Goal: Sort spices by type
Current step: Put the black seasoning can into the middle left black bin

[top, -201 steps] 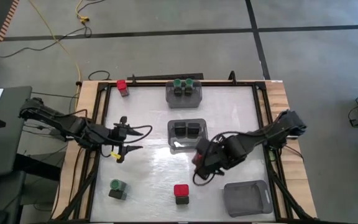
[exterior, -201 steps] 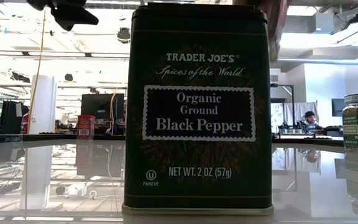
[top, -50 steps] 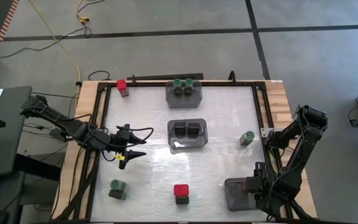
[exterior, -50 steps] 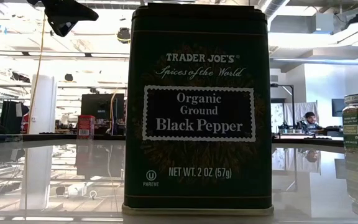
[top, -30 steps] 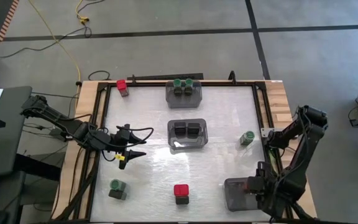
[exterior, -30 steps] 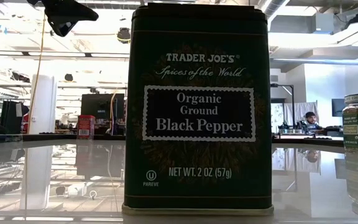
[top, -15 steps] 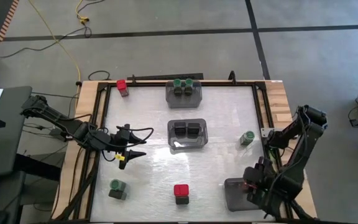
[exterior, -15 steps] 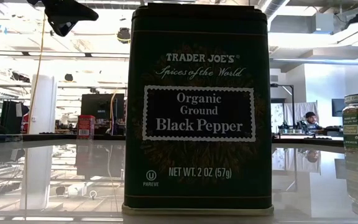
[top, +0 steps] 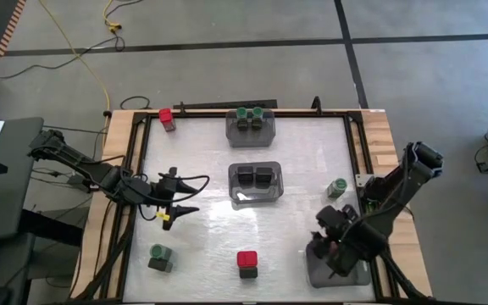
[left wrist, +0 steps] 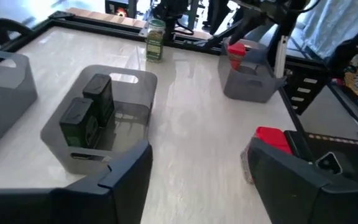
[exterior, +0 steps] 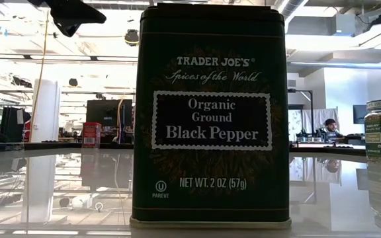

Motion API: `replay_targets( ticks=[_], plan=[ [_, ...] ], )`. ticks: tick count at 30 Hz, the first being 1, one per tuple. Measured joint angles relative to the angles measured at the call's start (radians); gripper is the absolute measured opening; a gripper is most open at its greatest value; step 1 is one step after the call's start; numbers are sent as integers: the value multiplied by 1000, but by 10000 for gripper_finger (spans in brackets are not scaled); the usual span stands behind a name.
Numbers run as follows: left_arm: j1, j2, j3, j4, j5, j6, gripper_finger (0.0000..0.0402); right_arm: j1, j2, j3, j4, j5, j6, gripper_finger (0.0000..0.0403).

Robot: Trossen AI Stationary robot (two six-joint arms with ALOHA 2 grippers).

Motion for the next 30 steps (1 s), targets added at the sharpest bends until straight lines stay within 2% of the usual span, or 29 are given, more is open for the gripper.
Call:
replay_targets(
  ticks=[3,8,17,30],
  plan=[
    [0,0,0,0,-14,-2,286,-41,0,0,68,72,20,303],
    [0,0,0,0,-24,-30,314,-117,0,0,177,104,7,303],
    [7,0,0,10,-24,2,316,-247,0,0,238,108,0,303],
    [11,0,0,8,-26,-83,316,-298,0,0,253,107,-52,303]
  ],
)
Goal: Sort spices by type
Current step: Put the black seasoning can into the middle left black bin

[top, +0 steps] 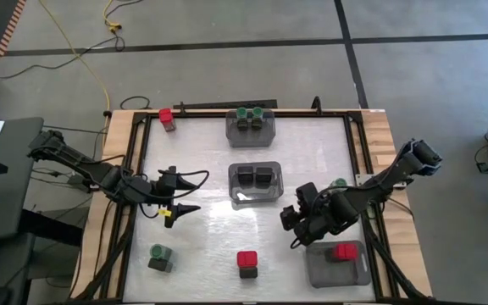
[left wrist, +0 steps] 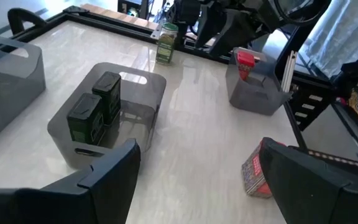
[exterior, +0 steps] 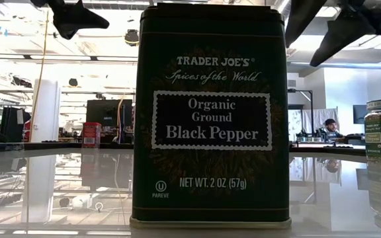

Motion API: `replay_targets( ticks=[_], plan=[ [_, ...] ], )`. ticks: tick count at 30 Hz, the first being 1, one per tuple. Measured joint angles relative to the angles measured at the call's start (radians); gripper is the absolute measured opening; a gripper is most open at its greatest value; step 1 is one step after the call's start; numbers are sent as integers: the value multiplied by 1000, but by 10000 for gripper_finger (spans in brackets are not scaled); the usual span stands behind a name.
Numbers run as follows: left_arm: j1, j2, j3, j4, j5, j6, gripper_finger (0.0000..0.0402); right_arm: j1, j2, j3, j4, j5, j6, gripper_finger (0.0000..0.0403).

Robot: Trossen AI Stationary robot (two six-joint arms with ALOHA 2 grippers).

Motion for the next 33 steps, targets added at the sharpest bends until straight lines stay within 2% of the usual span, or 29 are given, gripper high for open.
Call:
replay_targets(
  ticks=[8,14,20,24,27,33],
  plan=[
    [-17,22,8,-8,53,42,316,6,0,0,1,0,3,303],
    [-34,110,63,-7,57,49,316,16,0,0,0,-1,2,303],
    [-34,208,122,-80,59,21,316,29,0,0,1,-8,-55,303],
    [-51,271,161,-113,142,25,316,45,0,0,0,-9,-76,303],
    [-96,332,221,-188,165,29,316,55,0,0,0,-9,-103,303],
    [-201,494,412,-457,196,18,316,65,0,0,-1,-10,-171,303]
  ],
)
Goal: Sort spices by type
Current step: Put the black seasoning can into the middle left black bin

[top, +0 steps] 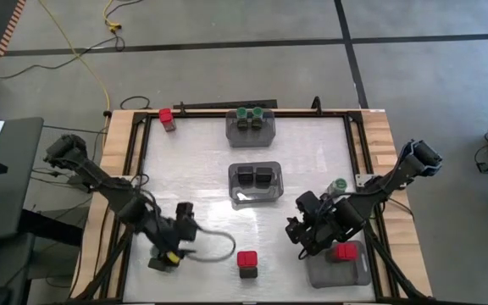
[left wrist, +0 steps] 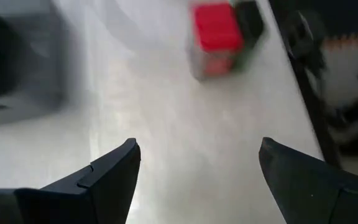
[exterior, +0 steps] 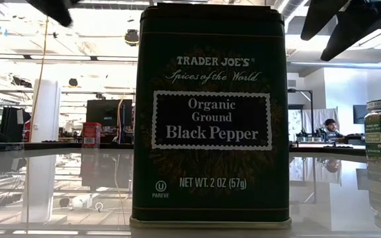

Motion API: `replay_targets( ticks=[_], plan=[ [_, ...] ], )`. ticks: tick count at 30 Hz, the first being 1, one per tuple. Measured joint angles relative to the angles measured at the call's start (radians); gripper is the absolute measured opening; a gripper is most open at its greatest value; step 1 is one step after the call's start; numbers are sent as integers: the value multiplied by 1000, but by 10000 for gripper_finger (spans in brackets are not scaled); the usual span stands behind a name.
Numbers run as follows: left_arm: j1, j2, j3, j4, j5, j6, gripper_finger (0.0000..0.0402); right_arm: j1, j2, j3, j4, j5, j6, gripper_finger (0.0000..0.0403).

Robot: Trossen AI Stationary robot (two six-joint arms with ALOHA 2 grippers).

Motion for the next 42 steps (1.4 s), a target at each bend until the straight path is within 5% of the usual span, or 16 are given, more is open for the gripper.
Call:
replay_targets(
  ticks=[7,16,42],
  plan=[
    [-95,180,179,-191,104,-102,316,-1,0,0,0,0,-86,303],
    [-198,298,191,-225,237,-246,316,12,0,0,0,0,-114,303],
    [-298,320,181,-381,296,-381,316,13,0,0,0,0,-114,303]
  ],
)
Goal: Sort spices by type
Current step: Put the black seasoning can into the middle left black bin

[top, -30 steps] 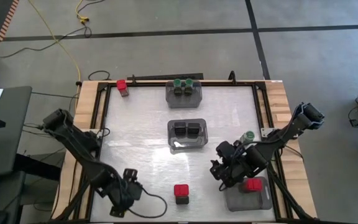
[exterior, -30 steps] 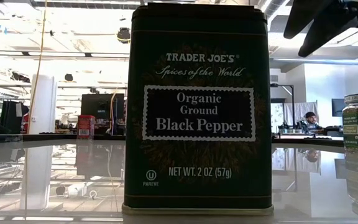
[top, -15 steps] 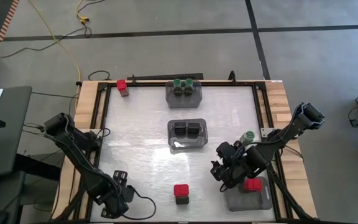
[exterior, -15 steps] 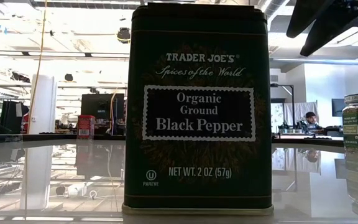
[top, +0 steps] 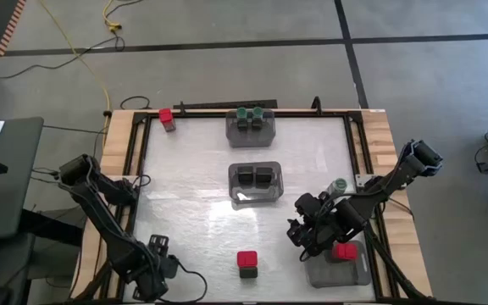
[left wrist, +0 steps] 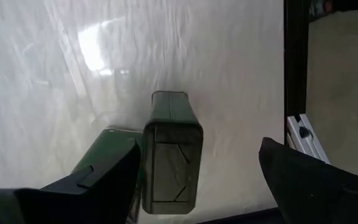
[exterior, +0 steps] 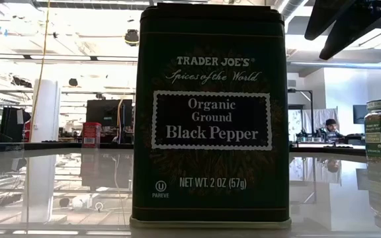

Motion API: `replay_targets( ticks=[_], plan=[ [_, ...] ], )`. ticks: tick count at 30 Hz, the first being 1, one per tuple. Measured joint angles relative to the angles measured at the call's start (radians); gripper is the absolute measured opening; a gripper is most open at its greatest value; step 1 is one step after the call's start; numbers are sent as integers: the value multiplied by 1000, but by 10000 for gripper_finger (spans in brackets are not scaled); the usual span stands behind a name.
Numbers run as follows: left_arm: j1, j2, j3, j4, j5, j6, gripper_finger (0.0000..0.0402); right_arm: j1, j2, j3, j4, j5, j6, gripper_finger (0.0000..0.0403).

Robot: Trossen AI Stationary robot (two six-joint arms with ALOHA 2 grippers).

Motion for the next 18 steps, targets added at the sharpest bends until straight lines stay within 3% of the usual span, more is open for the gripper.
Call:
replay_targets(
  ticks=[5,18],
  plan=[
    [-10,0,-1,-26,-22,-26,313,0,0,0,0,0,0,303],
    [-10,0,-70,49,-27,-65,253,9,0,0,3,0,9,303]
  ],
)
